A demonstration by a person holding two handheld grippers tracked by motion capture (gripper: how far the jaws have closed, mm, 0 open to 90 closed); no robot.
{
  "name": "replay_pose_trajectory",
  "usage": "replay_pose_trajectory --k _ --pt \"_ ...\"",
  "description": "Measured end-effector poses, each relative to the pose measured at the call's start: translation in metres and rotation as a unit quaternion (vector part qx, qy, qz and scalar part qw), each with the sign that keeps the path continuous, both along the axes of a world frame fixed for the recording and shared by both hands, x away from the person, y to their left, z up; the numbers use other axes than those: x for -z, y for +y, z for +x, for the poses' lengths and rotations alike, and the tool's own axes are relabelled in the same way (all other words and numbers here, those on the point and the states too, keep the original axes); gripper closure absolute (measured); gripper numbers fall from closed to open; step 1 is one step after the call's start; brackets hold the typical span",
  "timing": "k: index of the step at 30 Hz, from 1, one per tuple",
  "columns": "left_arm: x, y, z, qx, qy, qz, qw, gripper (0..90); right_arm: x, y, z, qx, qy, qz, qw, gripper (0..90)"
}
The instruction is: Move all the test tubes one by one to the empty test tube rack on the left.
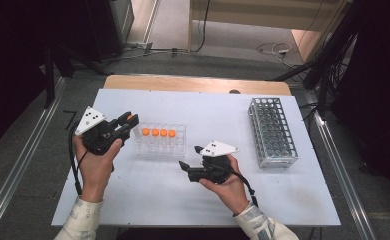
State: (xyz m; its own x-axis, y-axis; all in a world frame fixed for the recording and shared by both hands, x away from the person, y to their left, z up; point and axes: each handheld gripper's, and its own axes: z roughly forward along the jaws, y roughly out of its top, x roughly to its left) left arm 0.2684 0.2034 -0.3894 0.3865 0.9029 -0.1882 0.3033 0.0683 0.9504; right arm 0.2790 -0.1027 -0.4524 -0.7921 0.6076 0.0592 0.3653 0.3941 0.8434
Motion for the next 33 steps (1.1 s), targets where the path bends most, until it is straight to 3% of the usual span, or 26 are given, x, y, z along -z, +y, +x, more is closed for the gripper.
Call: replay_pose_trajectory --k 6,12,19,26,33 --pt "0.01 -0.001 0.008 -0.003 0.005 0.003 1.0 69.7 0.0 -0.001 0.001 0.0 0.0 0.0 1.0 26.4" --pt "0.02 -0.004 0.012 -0.008 0.011 0.019 0.9997 69.7 0.0 -0.002 0.001 0.001 0.001 0.001 1.0 26.4" --pt "0.035 -0.009 0.014 -0.009 0.03 0.035 0.9989 68.9 0.0 -0.003 0.0 0.001 0.0 0.002 1.0 26.4" --pt "0.036 -0.009 0.011 -0.012 0.029 0.028 0.9991 60.8 -0.001 -0.004 0.0 0.003 -0.001 0.003 1.0 26.4" --pt "0.033 -0.003 0.003 -0.012 0.027 0.003 0.9996 52.7 -0.001 -0.01 0.002 0.011 -0.001 0.002 0.9999 26.4"
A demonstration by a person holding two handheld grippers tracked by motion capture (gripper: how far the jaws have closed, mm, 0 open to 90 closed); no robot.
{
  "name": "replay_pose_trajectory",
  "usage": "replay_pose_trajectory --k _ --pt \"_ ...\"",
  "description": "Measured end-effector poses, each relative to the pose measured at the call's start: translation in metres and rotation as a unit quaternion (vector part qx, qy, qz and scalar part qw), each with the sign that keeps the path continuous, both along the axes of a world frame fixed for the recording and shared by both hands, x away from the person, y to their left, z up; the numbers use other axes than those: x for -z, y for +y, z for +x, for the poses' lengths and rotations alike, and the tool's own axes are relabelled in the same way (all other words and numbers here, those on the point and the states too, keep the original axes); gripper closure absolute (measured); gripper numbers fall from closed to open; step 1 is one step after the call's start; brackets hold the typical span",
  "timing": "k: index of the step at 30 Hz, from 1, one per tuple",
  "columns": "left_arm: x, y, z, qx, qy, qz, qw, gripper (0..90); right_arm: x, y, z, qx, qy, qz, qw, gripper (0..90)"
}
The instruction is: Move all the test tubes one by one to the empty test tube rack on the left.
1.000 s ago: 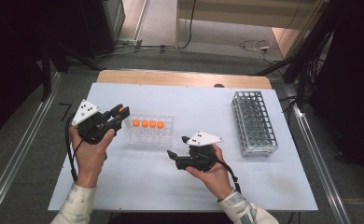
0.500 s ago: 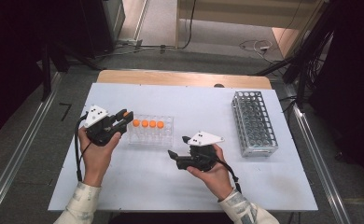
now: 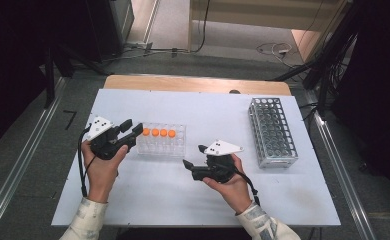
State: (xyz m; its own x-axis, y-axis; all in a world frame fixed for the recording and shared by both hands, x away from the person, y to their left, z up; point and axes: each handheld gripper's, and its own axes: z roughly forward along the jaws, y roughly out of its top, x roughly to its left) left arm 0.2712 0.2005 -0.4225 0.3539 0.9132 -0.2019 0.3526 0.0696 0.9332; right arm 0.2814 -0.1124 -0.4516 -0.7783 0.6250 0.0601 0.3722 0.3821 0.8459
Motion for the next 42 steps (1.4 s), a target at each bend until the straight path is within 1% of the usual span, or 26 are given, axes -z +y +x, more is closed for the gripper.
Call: replay_pose_trajectory --k 6,7,9,13,17,20,28,34,42 --pt "0.001 0.0 -0.012 -0.001 0.002 -0.009 1.0 40.3 0.0 -0.011 0.001 0.012 -0.002 -0.001 0.9999 26.3" --pt "0.001 0.0 -0.014 -0.004 0.002 -0.007 1.0 37.6 0.001 -0.014 0.002 0.015 -0.002 -0.002 0.9999 26.3" --pt "0.002 0.001 -0.018 -0.006 0.002 -0.013 0.9999 33.7 0.001 -0.021 0.002 0.023 -0.002 -0.002 0.9997 26.3" --pt "0.006 0.0 -0.023 -0.006 0.007 -0.009 0.9999 28.1 0.001 -0.038 0.002 0.039 -0.002 0.001 0.9992 26.3" --pt "0.01 -0.001 -0.025 -0.005 0.014 -0.006 0.9999 26.4 0.0 -0.053 0.002 0.051 -0.003 0.004 0.9987 26.3" --pt "0.011 -0.002 -0.028 -0.004 0.015 -0.004 0.9999 25.3 -0.001 -0.062 0.002 0.058 -0.006 0.006 0.9983 26.3" --pt "0.013 0.0 -0.035 -0.003 0.015 -0.008 0.9998 25.1 0.001 -0.073 0.001 0.071 -0.003 0.005 0.9975 26.2" --pt "0.018 0.004 -0.04 -0.006 0.021 -0.004 0.9997 23.8 0.001 -0.081 0.0 0.077 -0.005 0.006 0.997 26.2" --pt "0.019 0.005 -0.045 -0.011 0.02 -0.005 0.9997 23.0 0.002 -0.09 -0.002 0.086 -0.003 0.008 0.9963 26.1"
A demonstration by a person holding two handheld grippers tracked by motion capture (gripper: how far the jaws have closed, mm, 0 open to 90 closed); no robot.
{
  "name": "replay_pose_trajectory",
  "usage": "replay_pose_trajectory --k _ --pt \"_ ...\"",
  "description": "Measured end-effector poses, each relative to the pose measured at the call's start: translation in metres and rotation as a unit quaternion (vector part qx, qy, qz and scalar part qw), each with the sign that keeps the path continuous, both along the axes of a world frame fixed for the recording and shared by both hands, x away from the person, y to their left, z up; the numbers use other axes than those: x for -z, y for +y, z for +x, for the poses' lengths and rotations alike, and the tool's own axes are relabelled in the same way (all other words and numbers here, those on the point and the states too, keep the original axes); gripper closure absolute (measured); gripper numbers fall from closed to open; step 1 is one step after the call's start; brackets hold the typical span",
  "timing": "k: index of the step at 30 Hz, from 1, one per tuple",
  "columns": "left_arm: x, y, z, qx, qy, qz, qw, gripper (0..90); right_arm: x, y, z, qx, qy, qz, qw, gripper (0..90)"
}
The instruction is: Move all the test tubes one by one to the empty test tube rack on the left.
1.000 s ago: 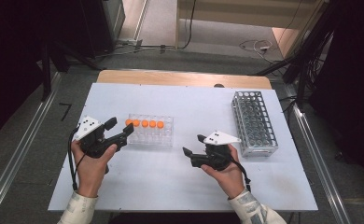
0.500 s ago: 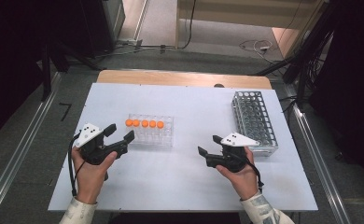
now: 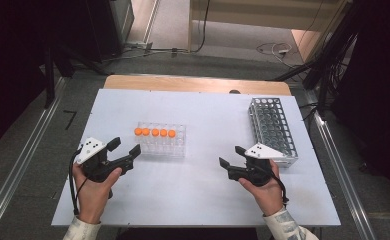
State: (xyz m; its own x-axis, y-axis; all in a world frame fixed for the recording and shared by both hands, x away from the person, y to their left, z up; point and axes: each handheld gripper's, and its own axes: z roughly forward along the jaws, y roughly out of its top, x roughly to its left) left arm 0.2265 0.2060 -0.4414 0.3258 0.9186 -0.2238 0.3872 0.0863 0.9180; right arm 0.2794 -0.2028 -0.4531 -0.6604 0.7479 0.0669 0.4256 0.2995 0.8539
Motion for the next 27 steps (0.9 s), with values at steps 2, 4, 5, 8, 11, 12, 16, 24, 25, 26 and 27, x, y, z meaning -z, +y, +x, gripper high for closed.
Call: replay_pose_trajectory --k 2,4,5,8,11,12,16,24,25,26,27 --pt "0.0 0.0 -0.001 0.0 0.0 -0.002 1.0 22.8 0.0 -0.002 -0.001 0.002 -0.001 0.0 1.0 26.1" --pt "0.001 0.001 -0.002 -0.002 0.001 0.001 1.0 22.4 0.0 -0.004 -0.001 0.003 -0.002 0.0 1.0 26.1" --pt "0.002 0.002 -0.002 -0.002 0.001 0.0 1.0 22.3 0.0 -0.005 -0.001 0.004 0.0 0.002 1.0 26.1" --pt "0.004 0.004 -0.003 -0.006 0.002 0.0 1.0 22.3 0.0 -0.008 -0.002 0.007 0.0 0.001 1.0 26.0" --pt "0.006 0.004 -0.004 -0.006 0.003 0.001 1.0 22.2 0.001 -0.012 -0.003 0.007 -0.001 0.001 1.0 26.0" --pt "0.007 0.004 -0.005 -0.006 0.006 0.002 1.0 22.2 0.001 -0.013 -0.003 0.01 0.001 0.001 0.9999 25.9" --pt "0.011 0.004 -0.006 -0.006 0.011 0.005 0.9999 22.2 0.0 -0.017 -0.004 0.014 0.001 0.002 0.9999 25.9" --pt "0.015 0.006 -0.008 -0.006 0.016 -0.003 0.9998 21.6 0.001 -0.026 -0.006 0.021 0.0 0.003 0.9998 25.8" --pt "0.015 0.006 -0.008 -0.006 0.016 -0.005 0.9998 21.6 0.001 -0.028 -0.006 0.021 0.0 0.002 0.9998 25.7" --pt "0.015 0.006 -0.009 -0.008 0.015 -0.006 0.9998 21.6 0.001 -0.029 -0.006 0.022 0.001 0.003 0.9998 25.6" --pt "0.015 0.007 -0.009 -0.009 0.015 -0.006 0.9998 21.6 0.0 -0.03 -0.007 0.022 0.0 0.002 0.9998 25.6"
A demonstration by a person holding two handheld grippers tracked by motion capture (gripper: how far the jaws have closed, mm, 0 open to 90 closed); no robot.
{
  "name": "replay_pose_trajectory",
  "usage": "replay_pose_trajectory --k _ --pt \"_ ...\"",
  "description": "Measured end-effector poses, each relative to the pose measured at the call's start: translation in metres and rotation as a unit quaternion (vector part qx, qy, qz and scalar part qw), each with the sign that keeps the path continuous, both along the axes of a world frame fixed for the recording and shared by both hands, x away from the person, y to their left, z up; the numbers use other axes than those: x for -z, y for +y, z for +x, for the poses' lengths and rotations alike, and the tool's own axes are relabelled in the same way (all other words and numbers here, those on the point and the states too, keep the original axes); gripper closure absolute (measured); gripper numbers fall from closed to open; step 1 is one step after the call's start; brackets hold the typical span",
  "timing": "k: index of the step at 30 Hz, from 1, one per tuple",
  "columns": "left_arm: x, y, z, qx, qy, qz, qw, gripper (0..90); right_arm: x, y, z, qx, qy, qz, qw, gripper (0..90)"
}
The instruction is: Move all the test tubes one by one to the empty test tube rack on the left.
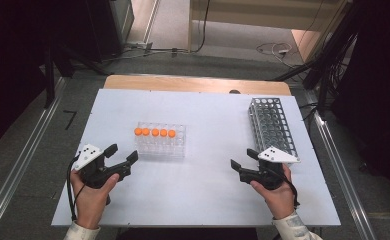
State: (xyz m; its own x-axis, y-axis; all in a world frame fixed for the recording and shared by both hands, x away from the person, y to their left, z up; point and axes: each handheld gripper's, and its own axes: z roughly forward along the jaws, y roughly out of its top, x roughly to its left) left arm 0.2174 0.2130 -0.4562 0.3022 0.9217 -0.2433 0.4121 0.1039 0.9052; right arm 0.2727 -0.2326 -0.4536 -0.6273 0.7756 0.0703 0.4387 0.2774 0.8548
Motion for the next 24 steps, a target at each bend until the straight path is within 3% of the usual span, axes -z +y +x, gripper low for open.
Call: replay_pose_trajectory --k 15,24 --pt "0.005 0.009 -0.005 -0.012 0.001 0.0 0.9999 21.4 -0.001 -0.026 -0.006 0.021 -0.007 0.003 0.9997 25.4" --pt "0.008 0.015 -0.008 -0.022 0.003 0.002 0.9997 21.1 -0.001 -0.048 -0.009 0.048 -0.006 0.007 0.9988 25.3"
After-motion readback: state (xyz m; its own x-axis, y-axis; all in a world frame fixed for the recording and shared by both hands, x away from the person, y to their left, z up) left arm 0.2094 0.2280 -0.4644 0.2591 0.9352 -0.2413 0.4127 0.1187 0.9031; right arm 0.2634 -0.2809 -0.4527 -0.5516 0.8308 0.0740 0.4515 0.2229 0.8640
